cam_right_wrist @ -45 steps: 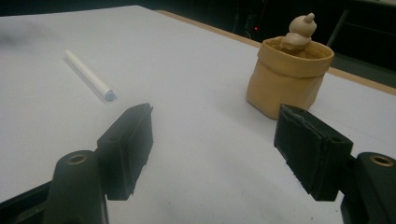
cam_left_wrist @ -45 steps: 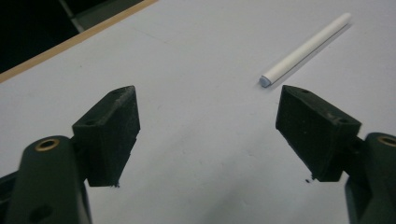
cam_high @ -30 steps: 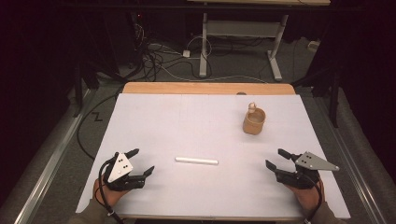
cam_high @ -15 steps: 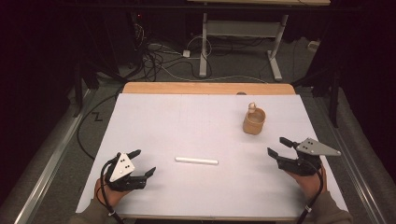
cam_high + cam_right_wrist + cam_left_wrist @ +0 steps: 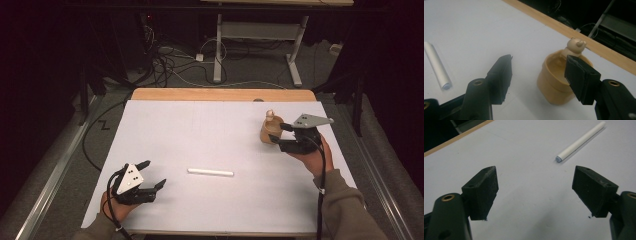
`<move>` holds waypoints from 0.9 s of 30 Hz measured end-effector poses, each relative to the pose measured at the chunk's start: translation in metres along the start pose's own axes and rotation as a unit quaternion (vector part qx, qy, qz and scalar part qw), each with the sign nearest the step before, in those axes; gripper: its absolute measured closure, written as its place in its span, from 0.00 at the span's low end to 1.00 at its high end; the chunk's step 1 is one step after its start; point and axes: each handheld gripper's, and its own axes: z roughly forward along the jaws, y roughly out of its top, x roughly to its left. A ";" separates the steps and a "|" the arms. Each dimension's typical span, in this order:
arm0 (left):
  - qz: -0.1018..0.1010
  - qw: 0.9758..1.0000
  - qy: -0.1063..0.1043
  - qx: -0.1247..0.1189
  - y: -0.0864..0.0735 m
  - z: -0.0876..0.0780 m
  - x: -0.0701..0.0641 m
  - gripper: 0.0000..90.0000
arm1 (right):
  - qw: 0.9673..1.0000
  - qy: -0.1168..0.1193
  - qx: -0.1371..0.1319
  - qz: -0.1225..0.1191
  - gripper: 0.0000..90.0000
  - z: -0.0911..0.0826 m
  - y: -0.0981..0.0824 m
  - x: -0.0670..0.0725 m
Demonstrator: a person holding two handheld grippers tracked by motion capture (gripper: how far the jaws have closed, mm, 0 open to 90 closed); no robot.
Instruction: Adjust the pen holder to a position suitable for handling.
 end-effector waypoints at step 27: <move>0.001 1.000 -0.021 0.007 -0.002 0.005 -0.001 0.22 | 0.984 0.047 0.161 0.062 0.82 0.079 0.010 -0.031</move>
